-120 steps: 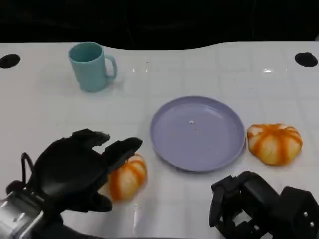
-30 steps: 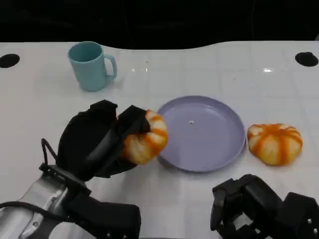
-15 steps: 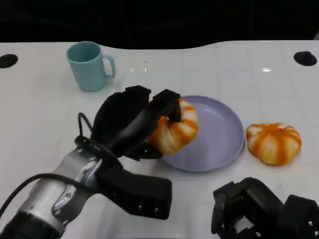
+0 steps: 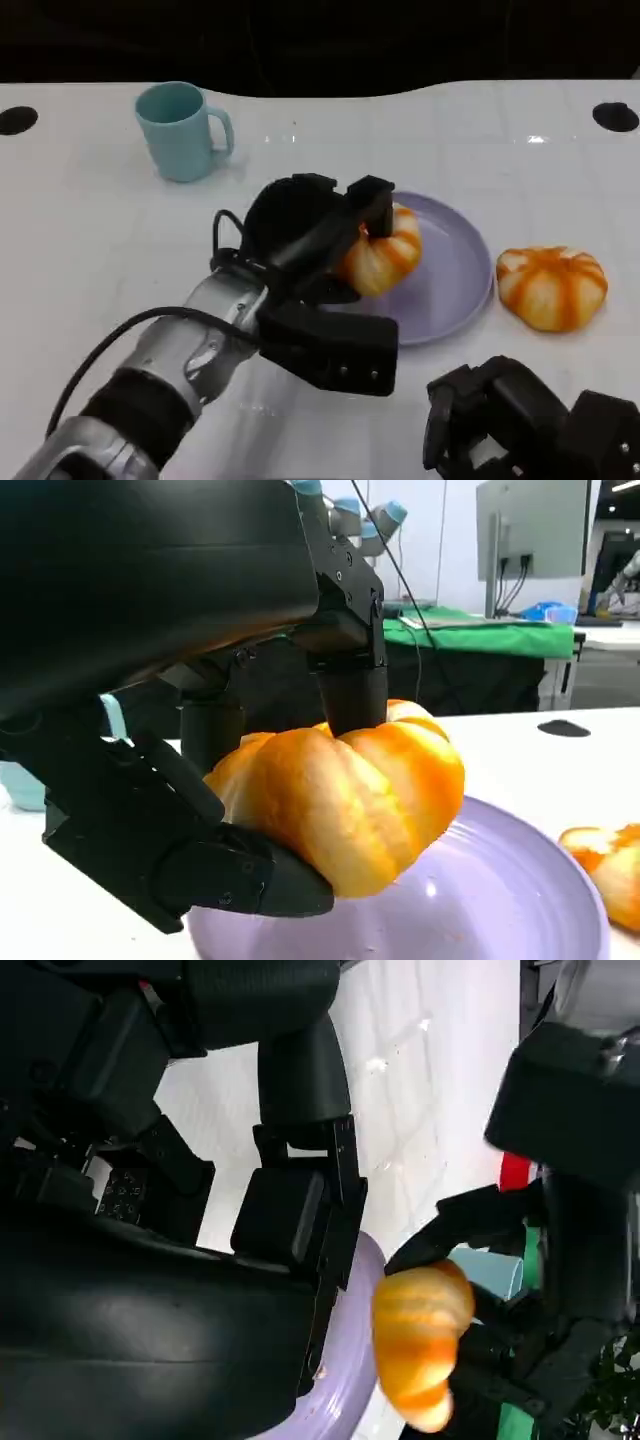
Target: Grasp the bread from the table and place it into the plate.
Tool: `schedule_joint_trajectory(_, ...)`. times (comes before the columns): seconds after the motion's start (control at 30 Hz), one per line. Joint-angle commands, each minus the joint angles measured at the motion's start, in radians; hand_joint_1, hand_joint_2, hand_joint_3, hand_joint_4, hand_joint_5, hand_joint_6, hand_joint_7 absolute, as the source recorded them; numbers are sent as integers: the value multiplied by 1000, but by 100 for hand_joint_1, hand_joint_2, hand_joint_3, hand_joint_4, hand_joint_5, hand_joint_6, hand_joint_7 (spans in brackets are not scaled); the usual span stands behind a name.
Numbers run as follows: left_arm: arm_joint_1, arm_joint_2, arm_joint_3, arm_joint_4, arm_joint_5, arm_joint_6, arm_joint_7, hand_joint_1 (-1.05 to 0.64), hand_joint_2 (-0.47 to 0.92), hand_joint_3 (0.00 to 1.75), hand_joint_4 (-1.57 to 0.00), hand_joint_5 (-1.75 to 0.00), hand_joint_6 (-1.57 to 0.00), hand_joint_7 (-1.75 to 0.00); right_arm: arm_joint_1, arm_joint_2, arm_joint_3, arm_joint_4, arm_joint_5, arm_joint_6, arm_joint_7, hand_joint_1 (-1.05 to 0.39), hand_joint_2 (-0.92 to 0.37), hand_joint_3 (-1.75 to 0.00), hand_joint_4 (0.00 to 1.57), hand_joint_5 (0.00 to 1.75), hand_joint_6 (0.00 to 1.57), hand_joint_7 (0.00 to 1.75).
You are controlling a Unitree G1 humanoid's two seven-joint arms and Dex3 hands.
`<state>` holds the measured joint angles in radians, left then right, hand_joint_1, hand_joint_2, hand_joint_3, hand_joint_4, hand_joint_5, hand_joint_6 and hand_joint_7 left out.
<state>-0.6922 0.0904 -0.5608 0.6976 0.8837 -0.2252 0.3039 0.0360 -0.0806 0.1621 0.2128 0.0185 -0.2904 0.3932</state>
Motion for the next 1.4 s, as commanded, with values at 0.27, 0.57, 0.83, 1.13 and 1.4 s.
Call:
schedule_joint_trajectory(0.27, -65, 10, -35, 66, -38, -11, -136, -34, 91, 14, -54, -133, -70, -4, 7, -5, 2, -14, 12, -7, 1, -105, -11, -137, 155, 131, 157, 107)
schedule_joint_trajectory(0.57, -53, 52, -44, -14, -44, 25, -293, -64, 92, 18, -35, -35, -28, 0, 3, -10, 5, -17, -8, -17, -10, -105, -12, -137, 155, 131, 157, 108)
schedule_joint_trajectory(0.83, -39, 92, -30, -86, -65, 21, -347, -69, 92, 16, -39, -33, -30, -1, 3, -9, 6, -25, -8, -2, -12, -105, -9, -140, 156, 131, 157, 108)
schedule_joint_trajectory(1.13, -2, 154, 12, -171, -133, -36, -379, -63, 92, 22, -54, -37, -38, -4, 4, -5, 5, -20, -4, 5, -18, -105, -9, -140, 156, 131, 157, 108)
schedule_joint_trajectory(1.4, 140, 173, 139, -235, -345, -226, -346, -50, 92, 25, -79, -74, -73, -21, 3, -12, 3, -16, -8, -12, -19, -105, -10, -141, 156, 131, 157, 107)
